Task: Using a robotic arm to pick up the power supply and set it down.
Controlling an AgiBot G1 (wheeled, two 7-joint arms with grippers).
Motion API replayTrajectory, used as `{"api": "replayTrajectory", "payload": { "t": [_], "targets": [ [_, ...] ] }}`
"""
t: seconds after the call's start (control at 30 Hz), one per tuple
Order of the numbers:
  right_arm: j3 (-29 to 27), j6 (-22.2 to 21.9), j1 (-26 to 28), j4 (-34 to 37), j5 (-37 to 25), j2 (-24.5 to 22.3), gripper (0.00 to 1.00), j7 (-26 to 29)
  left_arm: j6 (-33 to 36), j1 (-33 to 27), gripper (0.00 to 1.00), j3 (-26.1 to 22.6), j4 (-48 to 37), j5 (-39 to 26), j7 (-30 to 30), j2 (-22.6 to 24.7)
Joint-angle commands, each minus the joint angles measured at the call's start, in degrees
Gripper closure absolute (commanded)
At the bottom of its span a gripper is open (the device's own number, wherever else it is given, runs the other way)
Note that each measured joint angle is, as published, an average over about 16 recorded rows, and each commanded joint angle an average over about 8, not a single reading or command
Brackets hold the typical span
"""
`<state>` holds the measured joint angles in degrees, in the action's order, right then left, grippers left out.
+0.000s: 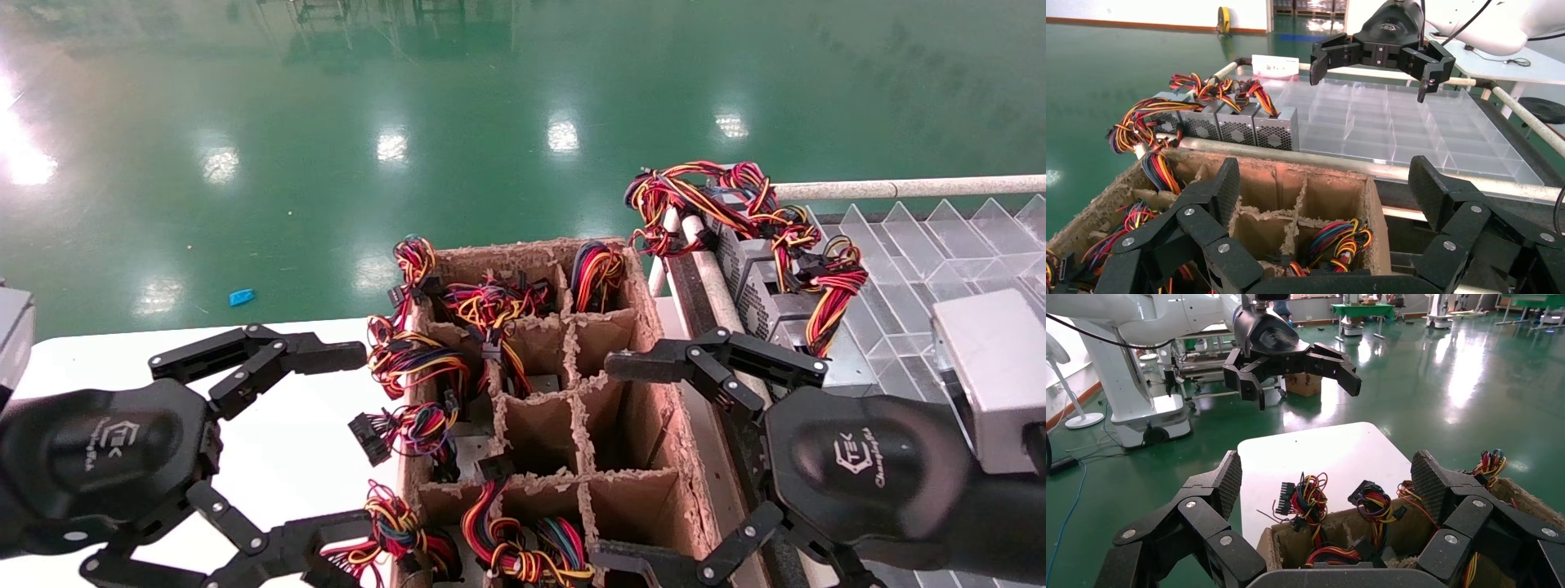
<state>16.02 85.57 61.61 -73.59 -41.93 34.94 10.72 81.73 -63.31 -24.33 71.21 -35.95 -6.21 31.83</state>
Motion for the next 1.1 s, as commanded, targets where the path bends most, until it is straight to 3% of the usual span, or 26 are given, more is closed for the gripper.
{"api": "replayTrajectory", "payload": {
  "t": [0.03, 0.1, 0.13, 0.33, 0.37, 0.4, 0.53, 0.63, 0.87, 1.1],
  "targets": [
    [0.0, 0.0, 0.0, 0.0, 0.0, 0.0, 0.0, 0.0, 0.0, 0.0, 0.01, 0.0, 0.0, 0.0, 0.0, 0.0],
    [0.0, 0.0, 0.0, 0.0, 0.0, 0.0, 0.0, 0.0, 0.0, 0.0, 0.05, 0.0, 0.0, 0.0, 0.0, 0.0],
    [0.0, 0.0, 0.0, 0.0, 0.0, 0.0, 0.0, 0.0, 0.0, 0.0, 0.13, 0.0, 0.0, 0.0, 0.0, 0.0],
    [0.0, -0.01, 0.01, -0.01, -0.01, 0.03, 0.0, -0.02, 0.0, 0.0, 0.86, 0.0, 0.0, 0.0, 0.0, 0.0],
    [0.0, -0.06, 0.03, -0.02, -0.05, 0.05, 0.0, -0.05, 0.0, 0.0, 0.96, 0.0, 0.0, 0.0, 0.0, 0.0],
    [-0.01, -0.16, 0.07, -0.06, -0.14, 0.08, 0.0, -0.12, 0.0, 0.0, 1.0, 0.0, 0.0, 0.0, 0.0, 0.0],
    [-0.16, -2.27, 0.63, -0.56, -1.9, 0.32, 0.0, -1.1, 0.0, 0.0, 1.0, 0.0, 0.0, 0.0, 0.0, 0.0],
    [-0.25, -6.31, 1.56, -1.75, -6.07, 0.76, 0.0, -3.5, 0.0, 0.0, 1.0, 0.0, 0.0, 0.0, 0.0, 0.0],
    [0.8, -17.16, 4.57, -3.83, -20.42, 4.36, 0.0, -14.51, 0.0, 0.0, 1.0, 0.0, 0.0, 0.0, 0.0, 0.0],
    [2.41, -23.53, 6.19, -3.74, -30.22, 8.64, 0.0, -24.76, 0.0, 0.0, 1.0, 0.0, 0.0, 0.0, 0.0, 0.0]
  ]
}}
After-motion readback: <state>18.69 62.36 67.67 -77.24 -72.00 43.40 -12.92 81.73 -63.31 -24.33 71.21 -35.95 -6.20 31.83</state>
